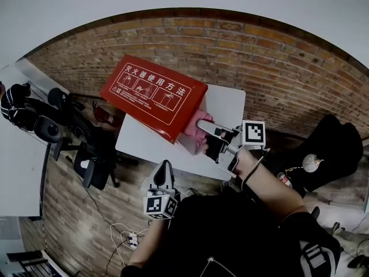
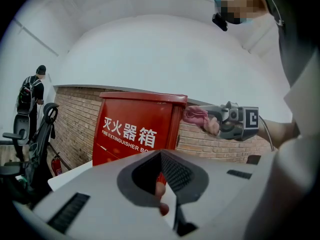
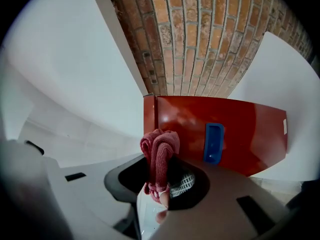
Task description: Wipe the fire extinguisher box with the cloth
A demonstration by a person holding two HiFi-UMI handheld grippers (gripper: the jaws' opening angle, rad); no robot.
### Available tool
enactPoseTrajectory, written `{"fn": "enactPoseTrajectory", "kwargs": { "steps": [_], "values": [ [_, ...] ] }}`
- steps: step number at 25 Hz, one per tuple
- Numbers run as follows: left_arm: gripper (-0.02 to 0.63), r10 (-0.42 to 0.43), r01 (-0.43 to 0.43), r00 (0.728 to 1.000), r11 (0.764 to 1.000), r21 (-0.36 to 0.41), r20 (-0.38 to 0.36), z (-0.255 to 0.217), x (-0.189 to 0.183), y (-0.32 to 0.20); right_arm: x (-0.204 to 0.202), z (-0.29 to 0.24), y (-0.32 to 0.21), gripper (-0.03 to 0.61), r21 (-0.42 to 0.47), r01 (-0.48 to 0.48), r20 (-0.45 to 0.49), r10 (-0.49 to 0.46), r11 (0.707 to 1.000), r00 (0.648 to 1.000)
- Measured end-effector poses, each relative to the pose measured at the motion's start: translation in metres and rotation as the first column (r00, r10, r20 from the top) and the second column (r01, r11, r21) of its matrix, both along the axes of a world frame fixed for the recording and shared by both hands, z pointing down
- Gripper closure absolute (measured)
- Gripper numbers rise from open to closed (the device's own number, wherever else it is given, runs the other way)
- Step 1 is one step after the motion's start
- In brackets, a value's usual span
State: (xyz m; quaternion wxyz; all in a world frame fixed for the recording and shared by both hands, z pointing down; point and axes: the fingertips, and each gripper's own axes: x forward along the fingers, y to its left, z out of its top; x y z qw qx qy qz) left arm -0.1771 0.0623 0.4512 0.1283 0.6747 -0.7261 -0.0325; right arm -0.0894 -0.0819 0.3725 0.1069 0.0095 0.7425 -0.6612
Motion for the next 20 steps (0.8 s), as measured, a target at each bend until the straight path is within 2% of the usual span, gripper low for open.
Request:
{"fn": "enactPoseTrajectory", "kwargs": {
  "steps": [13, 20],
  "values": [
    [0.583, 0.079, -0.078, 0.997, 0.997, -0.013, 0.001, 0.005, -0.01, -0.014, -0.007, -0.002, 0.039, 0.474, -0.019, 0.016, 0.02, -0.015, 1.0, 1.0],
    [0.583, 0.105, -0.105, 0.994, 0.994, -0.014, -0.018, 0.01, -0.016, -0.02, -0.008, 0.005, 0.041, 0.474, -0.017, -0.016, -0.008, 0.016, 1.0, 1.0]
  ]
}}
